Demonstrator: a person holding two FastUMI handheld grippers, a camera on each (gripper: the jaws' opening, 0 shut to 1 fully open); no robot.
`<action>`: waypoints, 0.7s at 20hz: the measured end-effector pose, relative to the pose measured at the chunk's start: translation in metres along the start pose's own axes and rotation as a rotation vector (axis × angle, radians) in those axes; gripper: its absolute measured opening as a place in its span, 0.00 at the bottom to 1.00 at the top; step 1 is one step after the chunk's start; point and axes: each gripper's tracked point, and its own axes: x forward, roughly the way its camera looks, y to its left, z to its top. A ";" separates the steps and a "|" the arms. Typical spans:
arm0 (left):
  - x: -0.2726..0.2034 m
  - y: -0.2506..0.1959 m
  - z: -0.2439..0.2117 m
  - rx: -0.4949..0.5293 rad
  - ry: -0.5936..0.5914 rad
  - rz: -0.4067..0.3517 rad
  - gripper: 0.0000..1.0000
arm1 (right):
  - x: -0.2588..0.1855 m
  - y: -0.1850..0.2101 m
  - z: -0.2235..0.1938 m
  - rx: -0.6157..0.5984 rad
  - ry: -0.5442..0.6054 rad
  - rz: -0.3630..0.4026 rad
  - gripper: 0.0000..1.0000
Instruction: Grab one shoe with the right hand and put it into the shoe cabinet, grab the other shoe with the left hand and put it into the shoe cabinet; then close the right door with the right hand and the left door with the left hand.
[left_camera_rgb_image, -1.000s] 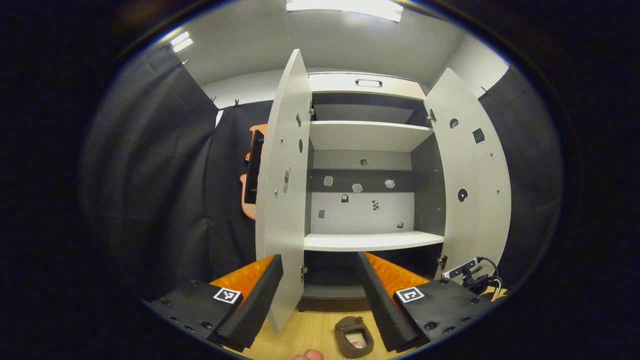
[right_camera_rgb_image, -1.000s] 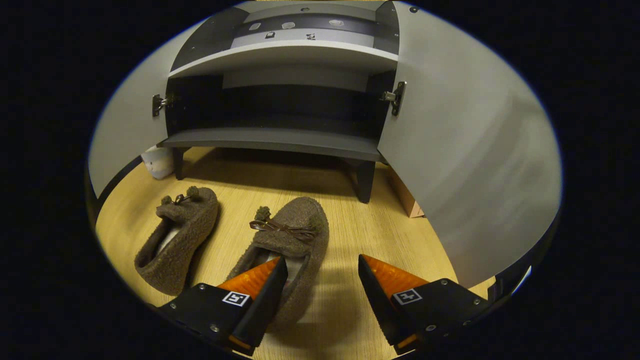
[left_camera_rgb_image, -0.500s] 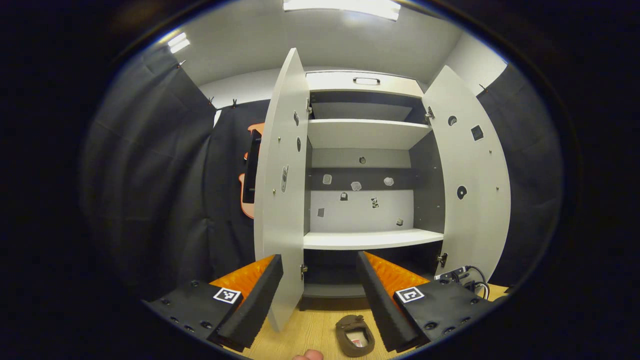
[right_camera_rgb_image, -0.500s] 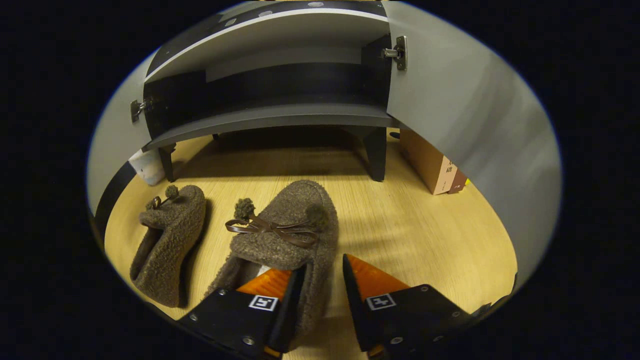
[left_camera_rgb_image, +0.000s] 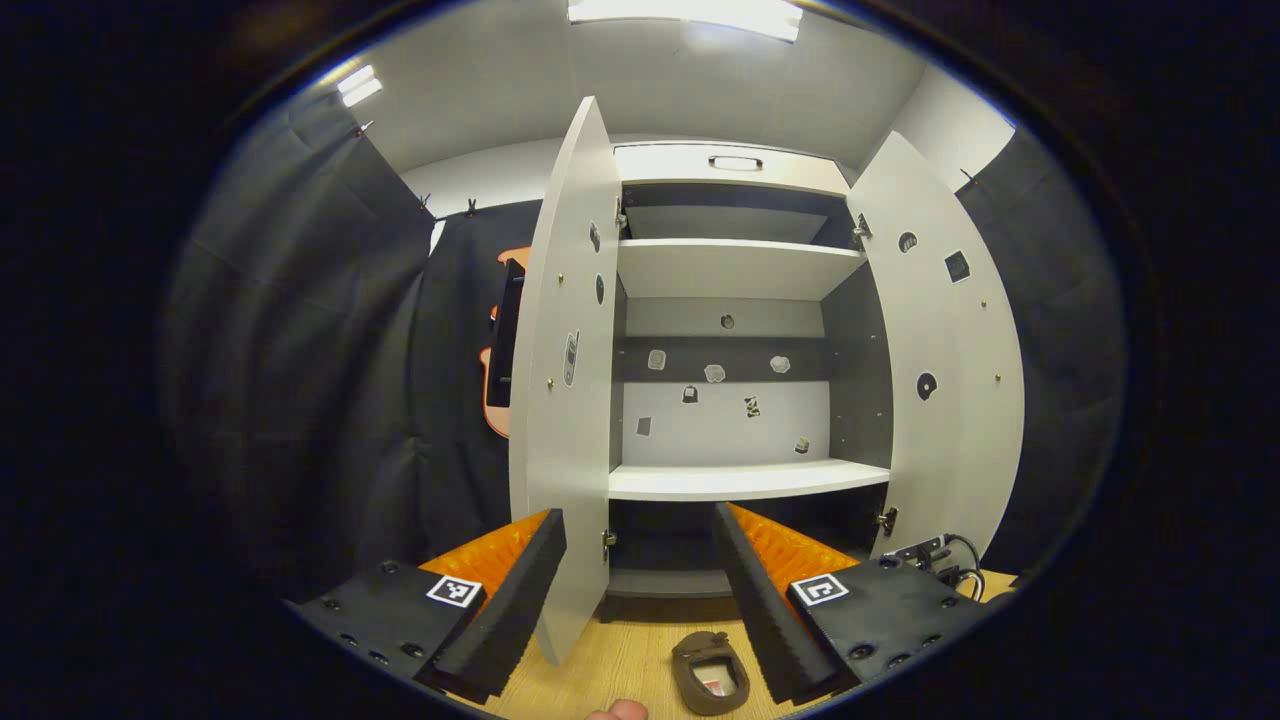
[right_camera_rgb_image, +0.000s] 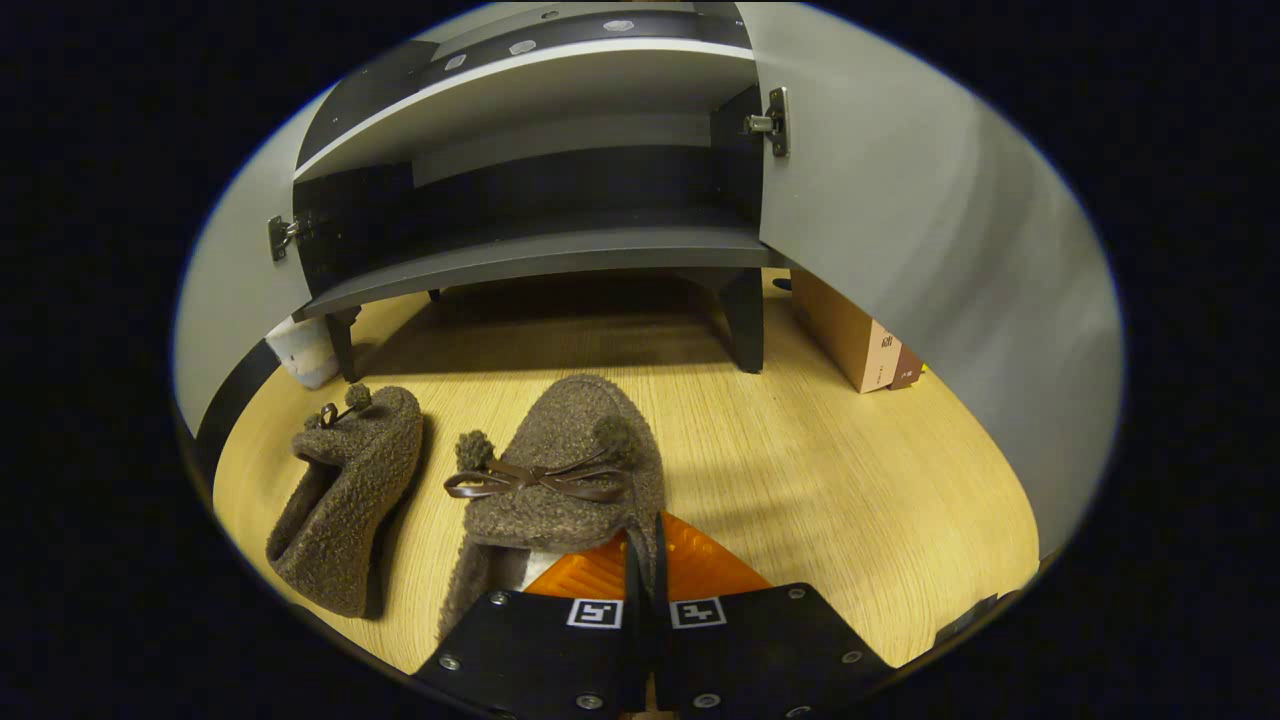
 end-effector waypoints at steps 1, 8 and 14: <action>0.000 -0.001 -0.002 -0.004 0.002 -0.003 0.96 | -0.005 0.000 0.005 -0.005 -0.020 -0.001 0.03; 0.004 -0.007 -0.005 -0.032 -0.003 -0.022 0.96 | -0.092 0.009 0.036 -0.014 -0.168 0.024 0.03; 0.006 -0.016 -0.014 -0.041 0.009 -0.048 0.99 | -0.208 0.035 0.133 -0.076 -0.388 0.053 0.02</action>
